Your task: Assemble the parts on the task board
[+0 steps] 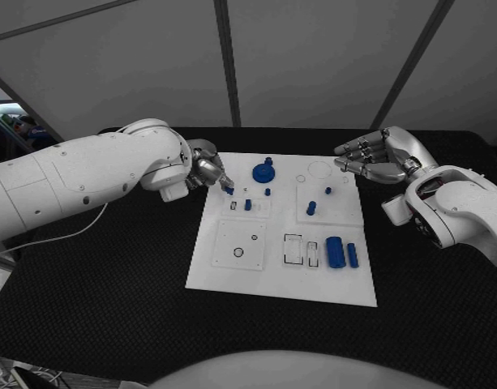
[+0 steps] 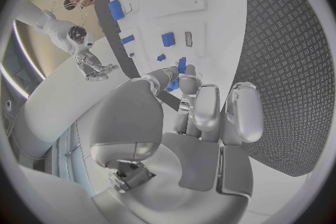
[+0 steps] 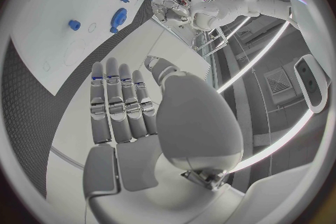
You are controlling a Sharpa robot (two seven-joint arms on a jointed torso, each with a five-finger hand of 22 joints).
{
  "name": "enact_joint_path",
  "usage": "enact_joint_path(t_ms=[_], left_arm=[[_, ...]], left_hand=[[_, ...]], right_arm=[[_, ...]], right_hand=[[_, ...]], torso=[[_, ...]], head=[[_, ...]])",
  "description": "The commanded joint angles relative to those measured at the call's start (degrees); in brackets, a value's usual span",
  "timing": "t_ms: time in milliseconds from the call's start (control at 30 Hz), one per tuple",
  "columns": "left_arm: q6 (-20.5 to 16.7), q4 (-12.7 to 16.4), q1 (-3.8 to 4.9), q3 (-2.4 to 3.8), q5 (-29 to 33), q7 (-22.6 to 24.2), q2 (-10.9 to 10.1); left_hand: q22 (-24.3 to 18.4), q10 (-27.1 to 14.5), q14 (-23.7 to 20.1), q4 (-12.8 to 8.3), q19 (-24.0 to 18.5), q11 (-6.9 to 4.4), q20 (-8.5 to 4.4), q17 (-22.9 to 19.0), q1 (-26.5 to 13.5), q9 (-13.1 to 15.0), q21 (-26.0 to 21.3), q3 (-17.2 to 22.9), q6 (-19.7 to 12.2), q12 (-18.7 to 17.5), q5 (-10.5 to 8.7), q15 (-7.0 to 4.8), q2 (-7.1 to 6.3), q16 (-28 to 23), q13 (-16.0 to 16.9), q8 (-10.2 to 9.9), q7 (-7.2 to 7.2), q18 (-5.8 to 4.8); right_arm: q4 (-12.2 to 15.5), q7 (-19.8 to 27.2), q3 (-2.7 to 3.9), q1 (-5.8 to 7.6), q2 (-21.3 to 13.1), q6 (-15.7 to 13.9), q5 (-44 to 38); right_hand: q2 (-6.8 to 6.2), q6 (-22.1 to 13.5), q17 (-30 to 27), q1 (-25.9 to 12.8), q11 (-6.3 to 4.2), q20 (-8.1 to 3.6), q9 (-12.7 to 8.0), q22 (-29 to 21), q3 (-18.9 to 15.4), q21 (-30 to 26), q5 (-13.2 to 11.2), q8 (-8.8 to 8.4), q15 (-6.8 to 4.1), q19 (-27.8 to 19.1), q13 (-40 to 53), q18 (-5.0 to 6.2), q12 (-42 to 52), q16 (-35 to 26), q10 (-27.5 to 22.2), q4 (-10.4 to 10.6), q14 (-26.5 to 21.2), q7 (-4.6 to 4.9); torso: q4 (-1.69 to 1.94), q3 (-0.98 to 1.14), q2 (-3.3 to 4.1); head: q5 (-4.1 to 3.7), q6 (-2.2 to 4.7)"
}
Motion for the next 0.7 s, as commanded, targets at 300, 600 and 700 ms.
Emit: enact_joint_path(t_ms=[300,600,700], left_arm=[[-3.6,2.6,-1.69,-0.43,-5.3,0.0,-0.1],[-1.8,3.0,-1.99,-0.51,-7.7,-0.3,0.1],[-1.2,2.9,-2.06,-0.58,-8.1,-0.4,0.1]], left_hand=[[1.8,1.3,0.8,-7.9,0.4,-0.95,-0.06,0.1,-0.3,5.3,0.2,8.2,0.1,0.3,0.19,-0.44,0.1,0.3,0.1,0.4,-0.32,0.99],[1.8,1.3,0.8,-7.9,0.4,-0.95,-0.06,0.1,-0.3,5.3,0.2,8.2,0.1,0.3,0.19,-0.44,0.1,0.3,0.1,0.4,-0.32,0.99],[1.8,1.4,0.8,-7.9,0.4,-0.97,-0.08,0.1,-0.3,5.3,0.2,8.3,0.1,0.2,0.23,-0.47,0.07,0.3,0.1,0.5,-0.34,0.99]], right_arm=[[0.1,0.4,0.03,0.08,0.1,0.0,0.1],[0.0,0.4,0.03,0.07,0.1,0.0,0.1],[0.0,0.4,0.03,0.07,0.1,0.1,0.1]], right_hand=[[-0.03,-0.3,-0.1,-0.3,-0.08,0.34,0.0,-0.1,0.3,-0.3,0.2,-0.14,-0.02,-0.1,0.0,0.27,-0.1,-0.1,-0.3,0.0,-0.4,0.07],[-0.03,-0.3,-0.1,-0.3,-0.08,0.34,0.0,-0.1,0.3,-0.3,0.2,-0.14,-0.02,-0.1,0.0,0.27,-0.1,-0.1,-0.3,0.0,-0.4,0.07],[-0.03,-0.3,-0.1,-0.3,-0.08,0.34,0.0,-0.1,0.3,-0.3,0.2,-0.14,-0.02,-0.1,0.0,0.27,-0.1,-0.1,-0.3,0.0,-0.4,0.07]], torso=[[-0.21,0.02,0.06],[-0.09,0.03,0.06],[-0.07,0.01,0.08]], head=[[0.05,-0.04],[0.02,-0.14],[0.03,-0.13]])
